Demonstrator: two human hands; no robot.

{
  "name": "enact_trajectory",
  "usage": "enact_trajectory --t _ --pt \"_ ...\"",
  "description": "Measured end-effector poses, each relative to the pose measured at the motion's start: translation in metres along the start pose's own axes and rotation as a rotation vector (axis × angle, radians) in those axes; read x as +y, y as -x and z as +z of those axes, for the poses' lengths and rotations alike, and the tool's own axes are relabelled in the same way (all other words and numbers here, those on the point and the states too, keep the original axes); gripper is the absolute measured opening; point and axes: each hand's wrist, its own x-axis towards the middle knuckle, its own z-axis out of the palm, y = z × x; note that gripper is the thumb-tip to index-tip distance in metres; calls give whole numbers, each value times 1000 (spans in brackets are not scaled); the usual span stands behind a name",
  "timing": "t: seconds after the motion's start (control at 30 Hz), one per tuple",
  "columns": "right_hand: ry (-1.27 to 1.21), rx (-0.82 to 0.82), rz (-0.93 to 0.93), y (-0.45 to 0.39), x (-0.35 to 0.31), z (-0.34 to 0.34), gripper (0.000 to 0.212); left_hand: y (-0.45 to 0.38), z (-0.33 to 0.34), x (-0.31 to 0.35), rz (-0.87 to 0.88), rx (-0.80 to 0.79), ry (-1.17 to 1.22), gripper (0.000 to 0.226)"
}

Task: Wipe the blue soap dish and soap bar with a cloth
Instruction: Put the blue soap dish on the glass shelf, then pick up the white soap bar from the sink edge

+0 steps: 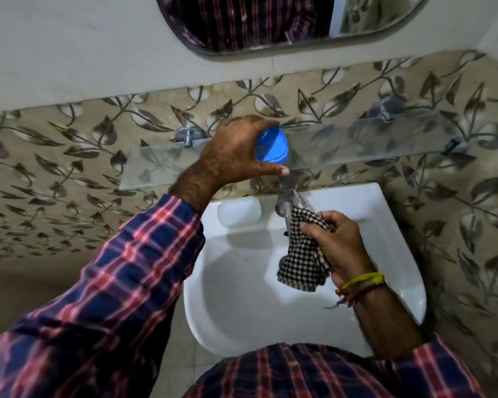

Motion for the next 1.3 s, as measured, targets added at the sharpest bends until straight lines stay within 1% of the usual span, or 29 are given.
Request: enact_trajectory --t 0.17,0.27,0.33,0.37,0.43,0.5,0.53,0.57,0.6,0.63,0.67,0.7,0.73,0.77,0.8,0.83,0.87,0.9,0.93,0.97,1.03,1.07,1.1,1.17,1.2,1.3 --pt "-39 32 63 0 12 -3 18 -10 9 -18 45 -17 31 102" --pt "-45 52 84 -4 14 0 19 -14 10 -22 59 -25 -6 107" --pt "-37 54 91 -4 15 4 19 -10 10 -21 54 16 -60 111" --pt "-32 52 93 -4 15 6 18 -5 11 -18 68 77 -82 111" --pt "-23 44 97 -2 16 10 18 10 19 -13 146 277 -74 101" --pt "-12 37 94 -2 15 14 17 29 40 -9 273 530 -20 74" --pt "-6 39 88 -2 15 15 17 40 55 -8 329 640 19 57" --pt "6 43 79 -3 14 16 17 52 72 -8 351 718 64 42" --pt "19 48 71 -3 14 16 17 65 91 -10 317 756 121 31" --pt "28 50 67 -2 14 16 17 79 111 -13 206 751 209 25" --pt "28 51 67 -1 14 15 18 92 130 -18 2 710 338 23" --pt "20 55 69 0 14 14 18 103 147 -25 -275 639 494 25" --pt "14 63 69 1 15 12 17 111 162 -34 -569 556 637 32" --pt "15 73 68 2 16 10 17 116 175 -43 -821 464 719 44" --pt "23 82 69 3 17 8 17 118 185 -53 -995 360 763 58" --pt "28 87 73 3 19 6 17 116 192 -62 -1100 265 805 69" --pt "32 91 80 3 20 5 17 111 196 -69 -1160 195 842 77" --pt "37 93 88 4 21 4 16 104 198 -75 -1196 148 848 80" --pt "39 94 94 5 22 3 17 96 199 -82 -1205 116 819 77" --pt "37 92 98 6 22 3 18 87 198 -88 -1199 84 785 68" --pt "26 90 99 7 22 3 18 74 201 -98 -1181 45 727 36" --pt "19 92 97 7 22 2 18 71 203 -100 -1186 34 691 23" --pt "12 93 96 6 22 1 18 69 203 -99 -1189 30 655 17" --pt "0 100 102 5 23 -3 18 73 207 -93 -1146 102 608 9" --pt "-6 109 105 5 25 -5 18 78 209 -88 -1088 163 588 3" --pt "-3 141 116 4 32 -11 18 98 211 -75 -886 336 513 12"
